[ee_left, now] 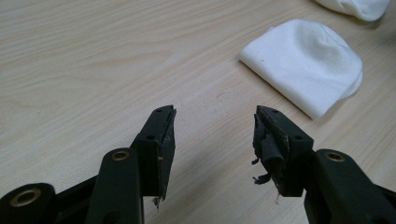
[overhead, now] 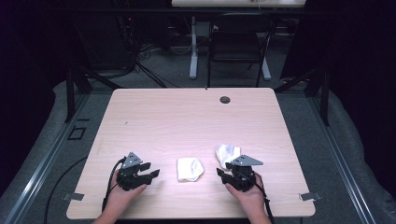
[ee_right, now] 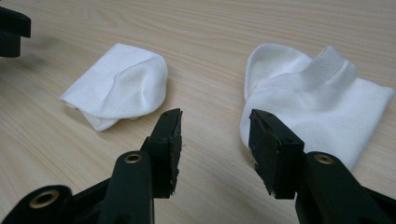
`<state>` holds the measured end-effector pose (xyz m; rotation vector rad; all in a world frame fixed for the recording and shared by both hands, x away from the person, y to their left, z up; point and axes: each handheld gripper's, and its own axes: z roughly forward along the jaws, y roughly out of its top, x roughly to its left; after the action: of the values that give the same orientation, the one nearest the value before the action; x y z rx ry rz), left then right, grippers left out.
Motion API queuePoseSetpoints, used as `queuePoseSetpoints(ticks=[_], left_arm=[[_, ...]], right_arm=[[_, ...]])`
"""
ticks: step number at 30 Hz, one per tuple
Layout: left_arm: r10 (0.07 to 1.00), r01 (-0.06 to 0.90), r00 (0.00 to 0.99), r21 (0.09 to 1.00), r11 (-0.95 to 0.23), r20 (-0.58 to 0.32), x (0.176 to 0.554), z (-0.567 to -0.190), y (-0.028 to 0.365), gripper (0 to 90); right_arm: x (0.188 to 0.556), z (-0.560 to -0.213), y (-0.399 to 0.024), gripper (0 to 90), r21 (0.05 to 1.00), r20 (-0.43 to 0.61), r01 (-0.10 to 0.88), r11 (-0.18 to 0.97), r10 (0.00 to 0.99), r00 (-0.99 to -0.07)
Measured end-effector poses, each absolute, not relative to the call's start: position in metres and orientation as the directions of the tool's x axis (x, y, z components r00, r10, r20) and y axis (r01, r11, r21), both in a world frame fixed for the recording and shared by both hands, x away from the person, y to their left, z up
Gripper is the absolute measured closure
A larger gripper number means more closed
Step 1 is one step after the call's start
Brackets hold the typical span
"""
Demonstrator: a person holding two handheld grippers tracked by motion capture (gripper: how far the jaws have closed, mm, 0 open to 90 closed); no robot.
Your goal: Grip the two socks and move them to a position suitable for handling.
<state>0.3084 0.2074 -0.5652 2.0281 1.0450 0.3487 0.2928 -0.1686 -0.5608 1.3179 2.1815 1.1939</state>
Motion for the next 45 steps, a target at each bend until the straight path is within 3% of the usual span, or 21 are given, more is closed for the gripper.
queuePoseSetpoints(ticks=[17,25,32,40,45], left_arm=[[0.759,0.539,0.640,0.774,-0.333,-0.120,0.305,-0.559,0.197,48.5],[0.717,0.509,0.687,0.782,-0.359,-0.119,0.313,-0.547,0.149,48.6],[0.682,0.489,0.725,0.769,-0.411,-0.097,0.322,-0.547,0.100,54.1],[0.689,0.495,0.720,0.753,-0.433,-0.078,0.331,-0.553,0.080,57.2],[0.690,0.508,0.718,0.748,-0.427,-0.093,0.333,-0.556,0.074,64.4]], right_arm=[[0.292,-0.559,-0.170,54.4,0.798,0.137,0.565,0.210,0.850,-0.508],[0.293,-0.557,-0.171,54.2,0.808,0.129,0.551,0.209,0.850,-0.511],[0.293,-0.555,-0.176,54.4,0.814,0.144,0.549,0.187,0.852,-0.504],[0.294,-0.555,-0.178,54.6,0.813,0.153,0.555,0.178,0.854,-0.498],[0.294,-0.555,-0.178,54.6,0.814,0.148,0.552,0.183,0.853,-0.501]])
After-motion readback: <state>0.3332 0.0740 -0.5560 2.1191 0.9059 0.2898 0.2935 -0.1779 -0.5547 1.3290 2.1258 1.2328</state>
